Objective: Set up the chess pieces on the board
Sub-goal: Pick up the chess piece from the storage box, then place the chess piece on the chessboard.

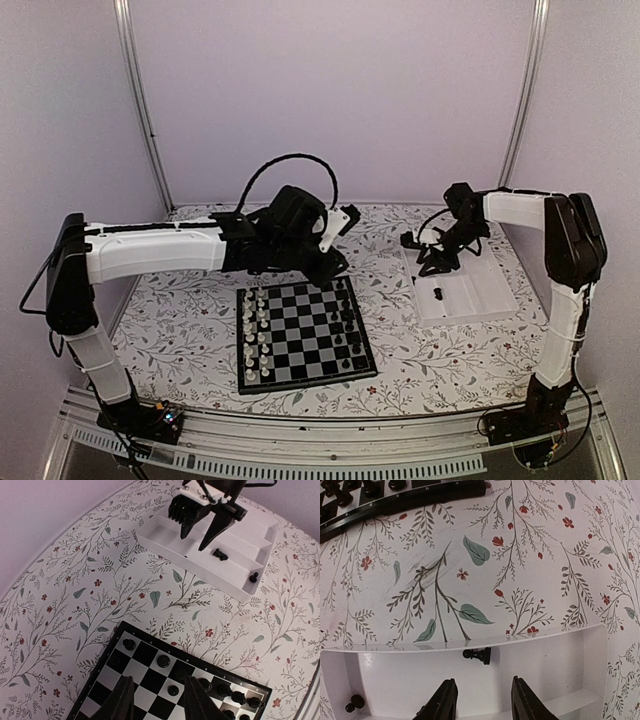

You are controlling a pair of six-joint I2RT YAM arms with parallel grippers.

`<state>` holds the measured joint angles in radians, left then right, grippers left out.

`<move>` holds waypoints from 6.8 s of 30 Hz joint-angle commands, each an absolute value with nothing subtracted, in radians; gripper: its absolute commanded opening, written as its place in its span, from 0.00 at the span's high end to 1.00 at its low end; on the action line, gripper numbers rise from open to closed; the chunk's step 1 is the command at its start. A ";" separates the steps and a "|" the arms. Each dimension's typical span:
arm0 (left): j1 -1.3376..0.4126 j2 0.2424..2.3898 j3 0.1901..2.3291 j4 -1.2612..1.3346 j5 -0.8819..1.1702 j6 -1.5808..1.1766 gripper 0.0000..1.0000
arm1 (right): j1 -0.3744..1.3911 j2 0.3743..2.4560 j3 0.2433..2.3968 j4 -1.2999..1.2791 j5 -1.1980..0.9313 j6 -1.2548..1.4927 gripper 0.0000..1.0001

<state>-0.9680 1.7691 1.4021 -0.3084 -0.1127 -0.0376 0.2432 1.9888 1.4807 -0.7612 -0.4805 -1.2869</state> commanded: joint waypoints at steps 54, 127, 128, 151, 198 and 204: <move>-0.974 1.781 1.348 -0.257 -0.072 -0.112 0.62 | 0.355 2.128 1.474 -0.892 -0.296 -1.248 0.69; -0.874 2.008 1.361 0.518 0.593 -0.712 0.85 | 0.472 1.648 1.417 -0.806 -0.844 -0.938 0.90; -0.874 2.009 1.363 0.518 0.596 -0.712 0.86 | 0.474 1.649 1.419 -0.805 -0.843 -0.937 0.90; -0.871 1.777 1.292 -0.013 0.223 -0.298 0.96 | 0.316 1.526 1.347 -0.779 -0.875 -0.861 0.46; -0.895 2.170 1.620 -0.531 -0.124 -0.156 0.93 | 0.234 1.530 1.056 -0.461 -0.623 -0.710 0.40; -0.892 2.163 1.619 -0.553 -0.125 -0.161 0.93 | 0.235 1.538 1.057 -0.466 -0.627 -0.715 0.39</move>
